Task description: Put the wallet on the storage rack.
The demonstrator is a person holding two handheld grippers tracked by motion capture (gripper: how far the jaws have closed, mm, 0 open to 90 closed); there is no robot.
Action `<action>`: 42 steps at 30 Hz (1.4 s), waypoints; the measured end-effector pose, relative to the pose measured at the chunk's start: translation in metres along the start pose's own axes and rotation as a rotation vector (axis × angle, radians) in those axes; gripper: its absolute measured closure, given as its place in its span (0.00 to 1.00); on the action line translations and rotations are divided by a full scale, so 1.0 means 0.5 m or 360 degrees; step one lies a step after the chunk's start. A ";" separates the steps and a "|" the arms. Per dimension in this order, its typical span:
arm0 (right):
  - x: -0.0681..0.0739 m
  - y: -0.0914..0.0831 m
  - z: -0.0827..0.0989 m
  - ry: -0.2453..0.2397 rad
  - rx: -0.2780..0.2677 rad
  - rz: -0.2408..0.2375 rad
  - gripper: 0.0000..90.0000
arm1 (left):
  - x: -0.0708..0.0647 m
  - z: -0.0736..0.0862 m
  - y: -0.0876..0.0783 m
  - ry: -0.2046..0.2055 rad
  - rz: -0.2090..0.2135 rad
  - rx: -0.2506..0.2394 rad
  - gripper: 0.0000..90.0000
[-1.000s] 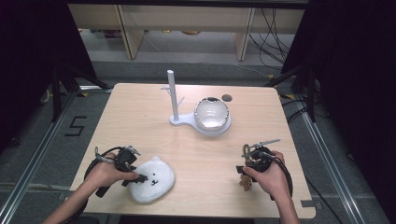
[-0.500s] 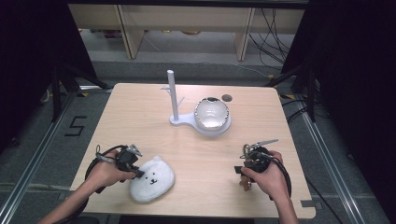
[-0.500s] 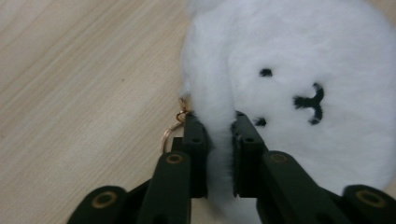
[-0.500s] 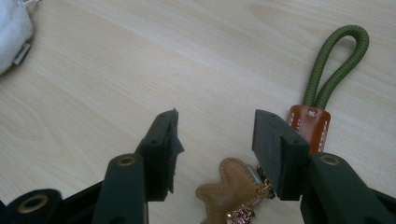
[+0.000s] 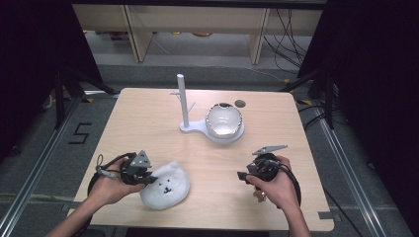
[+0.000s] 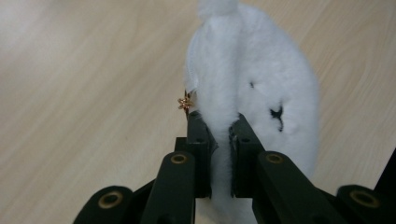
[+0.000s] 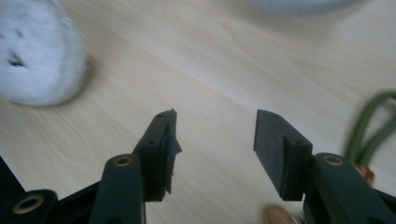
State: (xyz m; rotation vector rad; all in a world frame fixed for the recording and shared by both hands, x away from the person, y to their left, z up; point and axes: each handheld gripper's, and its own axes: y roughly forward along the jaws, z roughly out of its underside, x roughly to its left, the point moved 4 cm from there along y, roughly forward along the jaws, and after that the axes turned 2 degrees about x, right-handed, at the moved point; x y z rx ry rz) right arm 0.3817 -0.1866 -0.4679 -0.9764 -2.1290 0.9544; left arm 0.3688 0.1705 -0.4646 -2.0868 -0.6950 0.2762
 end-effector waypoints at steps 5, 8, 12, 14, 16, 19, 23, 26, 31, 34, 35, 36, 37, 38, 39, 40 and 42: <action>0.029 0.000 -0.031 -0.0069 -0.0195 -0.0108 0.53 | -0.009 -0.044 -0.013 0.0117 -0.0081 -0.0207 0.90; 0.052 -0.001 -0.050 -0.0083 -0.0314 -0.0176 0.51 | -0.016 -0.073 -0.018 0.0161 -0.0104 -0.0343 0.90; 0.079 0.002 -0.086 -0.0240 -0.0501 -0.0240 0.46 | -0.028 -0.103 -0.021 0.0204 -0.0137 -0.0477 0.90; 0.087 0.001 -0.090 -0.0226 -0.0523 -0.0240 0.45 | -0.036 -0.118 -0.017 0.0229 -0.0146 -0.0557 0.90; 0.097 0.004 -0.108 -0.0296 -0.0604 -0.0282 0.42 | -0.046 -0.133 -0.011 0.0270 -0.0138 -0.0606 0.90; 0.098 0.005 -0.116 -0.0297 -0.0606 -0.0280 0.40 | -0.054 -0.142 -0.006 0.0278 -0.0123 -0.0637 0.90; 0.100 0.016 -0.123 -0.0322 -0.0584 -0.0299 0.39 | -0.063 -0.155 0.000 0.0334 -0.0119 -0.0652 0.90; 0.103 0.024 -0.121 -0.0344 -0.0527 -0.0310 0.39 | -0.068 -0.162 0.002 0.0360 -0.0116 -0.0662 0.90; 0.105 0.038 -0.117 -0.0460 -0.0496 -0.0339 0.63 | -0.073 -0.172 -0.001 0.0400 -0.0127 -0.0666 0.90; 0.104 0.034 -0.113 -0.0484 -0.0520 -0.0339 0.78 | -0.065 -0.174 0.000 0.0377 -0.0144 -0.0711 0.88; 0.107 0.030 -0.108 -0.0444 -0.0522 -0.0346 0.80 | -0.061 -0.174 0.000 0.0348 -0.0135 -0.0734 0.86; 0.107 0.031 -0.110 -0.0483 -0.0563 -0.0350 0.81 | -0.057 -0.174 0.000 0.0321 -0.0137 -0.0762 0.82; 0.110 0.029 -0.107 -0.0460 -0.0568 -0.0340 0.82 | -0.053 -0.174 -0.001 0.0305 -0.0143 -0.0780 0.76; 0.105 0.025 -0.108 -0.0515 -0.0602 -0.0280 0.82 | -0.049 -0.173 -0.003 0.0278 -0.0140 -0.0798 0.62; 0.105 0.025 -0.108 -0.0515 -0.0602 -0.0280 0.83 | -0.045 -0.171 -0.007 0.0252 -0.0138 -0.0816 0.62; 0.105 0.020 -0.105 -0.0441 -0.0604 -0.0260 0.83 | -0.041 -0.167 -0.012 0.0227 -0.0153 -0.0847 0.53; 0.098 0.020 -0.108 -0.0454 -0.0634 -0.0247 0.83 | -0.033 -0.156 -0.022 0.0212 -0.0197 -0.0866 0.49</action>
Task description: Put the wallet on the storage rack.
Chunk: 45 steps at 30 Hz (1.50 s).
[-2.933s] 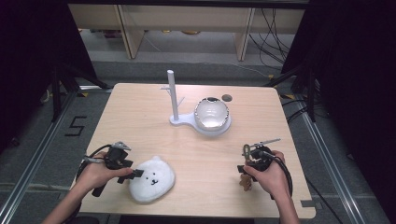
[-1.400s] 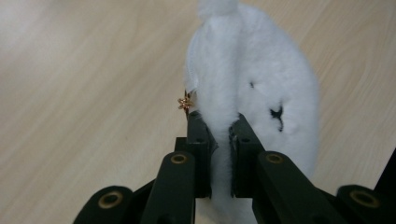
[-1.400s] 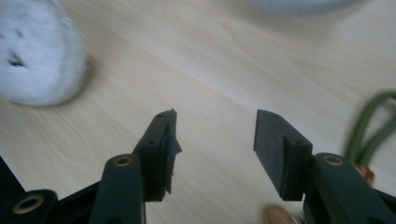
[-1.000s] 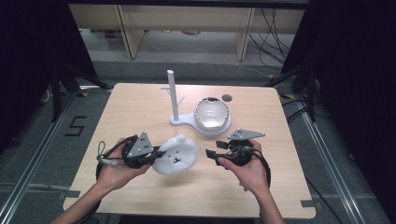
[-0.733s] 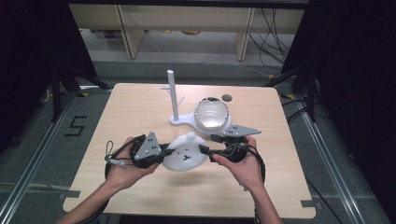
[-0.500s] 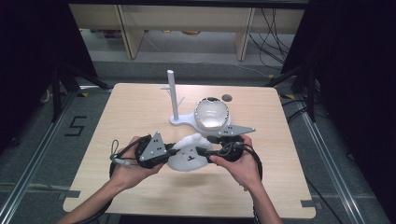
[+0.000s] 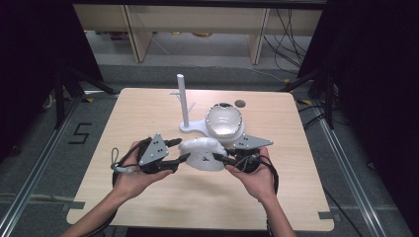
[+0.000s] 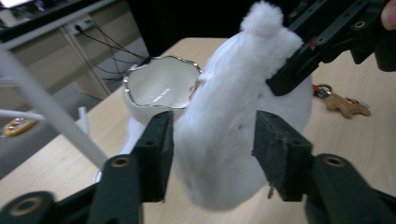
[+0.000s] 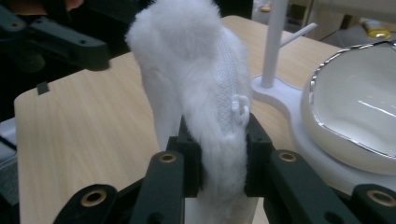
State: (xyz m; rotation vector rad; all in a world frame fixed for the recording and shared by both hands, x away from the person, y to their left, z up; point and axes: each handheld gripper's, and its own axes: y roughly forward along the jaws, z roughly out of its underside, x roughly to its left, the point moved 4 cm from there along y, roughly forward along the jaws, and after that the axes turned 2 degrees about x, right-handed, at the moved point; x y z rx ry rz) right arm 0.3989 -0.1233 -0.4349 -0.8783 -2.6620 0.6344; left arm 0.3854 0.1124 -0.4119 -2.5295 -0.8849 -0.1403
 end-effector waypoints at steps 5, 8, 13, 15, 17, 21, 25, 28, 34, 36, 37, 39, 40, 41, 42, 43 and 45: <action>-0.023 -0.017 -0.007 0.0045 -0.0093 0.0042 0.83 | 0.018 0.037 -0.040 -0.0102 -0.0069 -0.0007 0.41; -0.039 -0.032 -0.014 0.0078 -0.0125 0.0081 0.83 | 0.027 0.072 -0.062 -0.0197 -0.0108 0.0010 0.39; -0.059 -0.040 -0.021 0.0069 -0.0171 0.0119 0.83 | 0.035 0.135 -0.085 -0.0358 -0.0174 0.0002 0.38; -0.063 -0.045 -0.023 0.0109 -0.0173 0.0140 0.83 | 0.036 0.158 -0.090 -0.0439 -0.0179 -0.0042 0.38; -0.070 -0.047 -0.028 0.0112 -0.0209 0.0140 0.83 | 0.038 0.177 -0.096 -0.0478 -0.0216 -0.0052 0.38; -0.083 -0.054 -0.038 0.0090 -0.0236 0.0158 0.83 | 0.033 0.213 -0.095 -0.0526 -0.0246 -0.0081 0.39; -0.089 -0.058 -0.047 0.0113 -0.0246 0.0179 0.83 | 0.031 0.235 -0.091 -0.0539 -0.0277 -0.0073 0.39; -0.099 -0.060 -0.052 0.0116 -0.0257 0.0199 0.83 | 0.030 0.251 -0.082 -0.0536 -0.0271 -0.0064 0.39; -0.112 -0.059 -0.059 0.0126 -0.0300 0.0233 0.83 | 0.023 0.267 -0.067 -0.0542 -0.0263 -0.0083 0.39; -0.119 -0.060 -0.065 0.0136 -0.0291 0.0239 0.83 | 0.022 0.270 -0.065 -0.0526 -0.0262 -0.0077 0.38; -0.119 -0.060 -0.065 0.0136 -0.0291 0.0239 0.83 | 0.020 0.271 -0.064 -0.0533 -0.0264 -0.0075 0.38; -0.120 -0.060 -0.069 0.0169 -0.0298 0.0243 0.83 | 0.020 0.272 -0.064 -0.0516 -0.0274 -0.0059 0.38; -0.127 -0.059 -0.075 0.0157 -0.0313 0.0247 0.83 | 0.019 0.273 -0.064 -0.0523 -0.0270 -0.0059 0.38; -0.127 -0.059 -0.075 0.0157 -0.0313 0.0247 0.83 | 0.020 0.274 -0.062 -0.0512 -0.0263 -0.0067 0.38; -0.136 -0.058 -0.080 0.0092 -0.0333 0.0261 0.83 | 0.015 0.275 -0.062 -0.0556 -0.0263 -0.0062 0.38; -0.135 -0.058 -0.081 0.0135 -0.0318 0.0244 0.83 | 0.018 0.274 -0.061 -0.0525 -0.0258 -0.0077 0.38; -0.140 -0.059 -0.085 0.0137 -0.0324 0.0265 0.83 | 0.017 0.276 -0.062 -0.0514 -0.0269 -0.0055 0.38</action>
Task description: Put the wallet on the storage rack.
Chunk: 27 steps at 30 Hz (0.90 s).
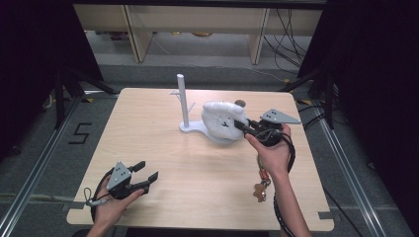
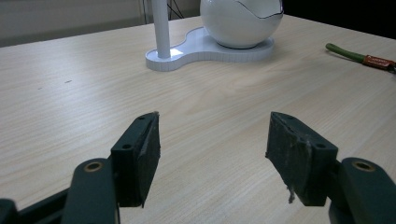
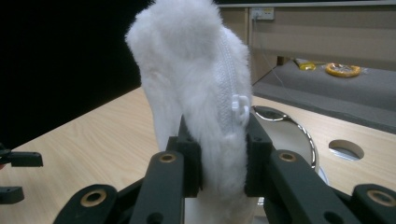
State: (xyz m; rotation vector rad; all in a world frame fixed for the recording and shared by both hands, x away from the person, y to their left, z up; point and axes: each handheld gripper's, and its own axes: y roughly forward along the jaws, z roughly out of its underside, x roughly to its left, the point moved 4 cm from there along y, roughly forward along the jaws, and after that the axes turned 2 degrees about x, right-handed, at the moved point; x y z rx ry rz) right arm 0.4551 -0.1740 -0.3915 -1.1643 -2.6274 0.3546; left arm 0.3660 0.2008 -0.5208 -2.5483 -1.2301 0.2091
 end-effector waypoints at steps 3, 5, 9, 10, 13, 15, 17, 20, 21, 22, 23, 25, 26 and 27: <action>-0.009 0.006 -0.005 0.0022 0.0008 0.0024 0.83 | -0.001 0.001 0.000 -0.0003 -0.0001 0.0001 0.38; -0.015 0.009 -0.008 0.0022 0.0006 0.0025 0.83 | -0.001 0.002 0.000 -0.0006 0.0000 0.0002 0.38; -0.025 0.016 -0.015 0.0042 0.0014 0.0040 0.83 | -0.004 0.003 0.001 -0.0008 0.0000 -0.0006 0.38; -0.025 0.016 -0.015 0.0042 0.0014 0.0040 0.83 | -0.004 0.003 0.001 -0.0008 0.0000 -0.0006 0.38; -0.034 0.024 -0.020 0.0022 0.0011 0.0046 0.83 | -0.004 0.002 0.003 0.0004 0.0010 -0.0022 0.38; -0.039 0.029 -0.021 0.0033 0.0018 0.0045 0.83 | -0.005 0.003 0.002 0.0006 0.0009 -0.0005 0.38; -0.041 0.033 -0.020 0.0058 0.0047 0.0048 0.83 | -0.010 0.005 0.004 -0.0038 0.0017 -0.0014 0.38; -0.046 0.043 -0.017 0.0066 0.0046 0.0049 0.83 | -0.008 0.004 0.004 0.0012 0.0010 -0.0005 0.38; -0.051 0.050 -0.016 0.0070 0.0046 0.0058 0.83 | -0.010 0.005 0.005 -0.0015 0.0017 -0.0012 0.38; -0.051 0.050 -0.016 0.0070 0.0046 0.0058 0.83 | -0.012 0.006 0.005 -0.0040 0.0018 -0.0013 0.38; -0.057 0.056 -0.016 0.0056 0.0070 0.0056 0.83 | -0.008 0.005 0.003 0.0013 0.0019 -0.0008 0.38; -0.056 0.058 -0.015 0.0087 0.0073 0.0065 0.83 | -0.008 0.005 0.003 0.0014 0.0016 -0.0009 0.38; -0.061 0.062 -0.016 0.0070 0.0071 0.0066 0.83 | -0.008 0.004 0.004 0.0010 0.0022 -0.0021 0.38; -0.066 0.066 -0.016 0.0063 0.0085 0.0075 0.83 | -0.011 0.006 0.004 -0.0030 0.0025 -0.0020 0.38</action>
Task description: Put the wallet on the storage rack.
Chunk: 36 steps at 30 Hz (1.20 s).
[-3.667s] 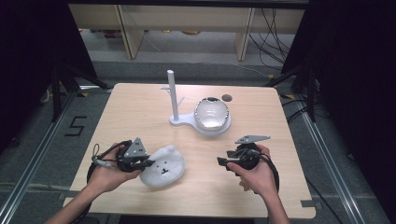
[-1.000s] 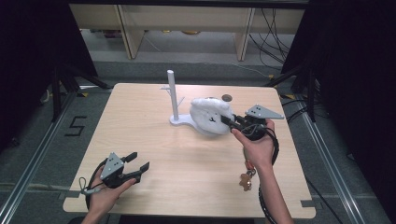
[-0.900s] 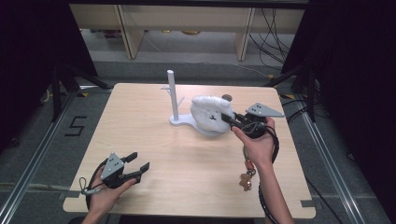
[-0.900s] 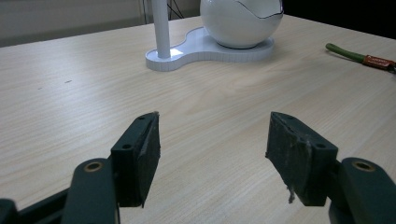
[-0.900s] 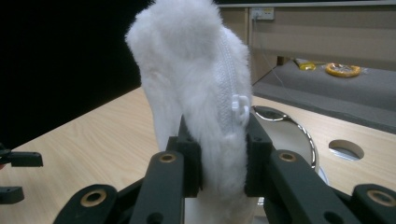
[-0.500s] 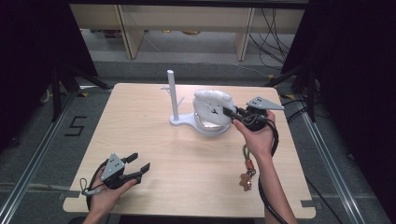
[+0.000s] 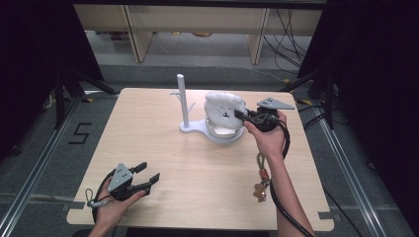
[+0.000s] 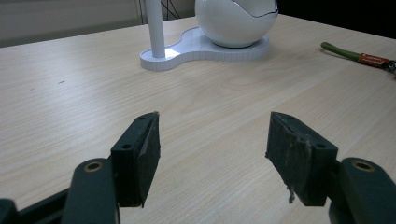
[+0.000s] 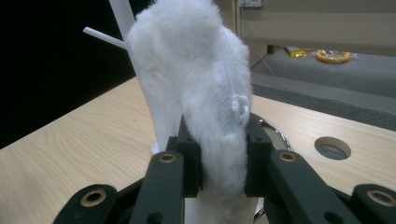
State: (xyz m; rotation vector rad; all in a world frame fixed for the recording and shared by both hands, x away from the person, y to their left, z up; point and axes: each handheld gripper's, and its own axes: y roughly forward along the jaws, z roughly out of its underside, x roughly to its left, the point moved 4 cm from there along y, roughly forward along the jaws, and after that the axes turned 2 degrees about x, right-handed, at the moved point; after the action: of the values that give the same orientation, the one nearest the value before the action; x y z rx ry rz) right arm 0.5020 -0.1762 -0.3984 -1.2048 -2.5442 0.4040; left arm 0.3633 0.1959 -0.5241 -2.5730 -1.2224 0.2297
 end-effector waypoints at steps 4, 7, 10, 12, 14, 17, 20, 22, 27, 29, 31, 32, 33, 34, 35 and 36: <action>-0.006 0.010 -0.001 0.0003 0.0009 0.0004 0.83 | 0.002 -0.001 0.000 0.0044 -0.0008 0.0010 0.38; -0.009 0.015 0.001 0.0032 0.0026 -0.0004 0.83 | 0.001 -0.001 0.000 0.0040 -0.0006 0.0012 0.38; -0.019 0.025 0.004 0.0033 0.0030 0.0004 0.83 | 0.001 -0.001 0.000 0.0038 -0.0004 0.0010 0.38; -0.023 0.032 0.009 0.0048 0.0066 0.0007 0.83 | 0.001 -0.001 0.000 0.0037 -0.0005 0.0013 0.38; -0.027 0.033 0.011 0.0007 0.0064 0.0022 0.83 | 0.001 0.000 0.000 0.0035 -0.0004 0.0013 0.38; -0.027 0.037 0.021 0.0046 0.0105 0.0010 0.83 | 0.000 -0.001 0.000 0.0034 -0.0001 0.0010 0.38; -0.031 0.041 0.030 0.0062 0.0121 0.0029 0.83 | -0.001 0.000 0.001 0.0041 -0.0002 0.0021 0.38; -0.032 0.045 0.034 0.0092 0.0158 0.0036 0.83 | -0.005 0.003 0.003 -0.0006 0.0015 0.0010 0.38; -0.043 0.057 0.035 0.0051 0.0189 0.0035 0.83 | -0.005 0.003 0.002 0.0027 0.0013 0.0022 0.38; -0.045 0.063 0.039 0.0069 0.0246 0.0046 0.82 | -0.008 0.004 0.003 -0.0010 0.0020 0.0014 0.38; -0.051 0.075 0.046 0.0069 0.0287 0.0049 0.82 | -0.006 0.002 0.002 0.0009 0.0018 0.0011 0.38; -0.052 0.078 0.048 0.0106 0.0304 0.0052 0.82 | -0.004 0.001 0.001 0.0030 0.0011 0.0018 0.38; -0.056 0.081 0.049 0.0111 0.0316 0.0052 0.82 | -0.004 0.002 0.000 0.0030 0.0010 0.0019 0.38; -0.059 0.083 0.049 0.0130 0.0318 0.0061 0.82 | -0.003 0.002 0.000 0.0031 0.0009 0.0020 0.38; -0.060 0.084 0.050 0.0159 0.0327 0.0065 0.81 | -0.003 0.002 0.000 0.0031 0.0005 0.0023 0.38; -0.066 0.087 0.050 0.0139 0.0336 0.0071 0.81 | -0.003 0.003 0.000 0.0032 0.0010 0.0021 0.38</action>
State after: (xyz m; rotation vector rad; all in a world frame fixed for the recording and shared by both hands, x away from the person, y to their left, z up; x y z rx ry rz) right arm 0.5431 -0.1786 -0.4425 -1.1748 -2.3376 0.6000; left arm 0.3623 0.1950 -0.5254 -2.5621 -1.2021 0.2117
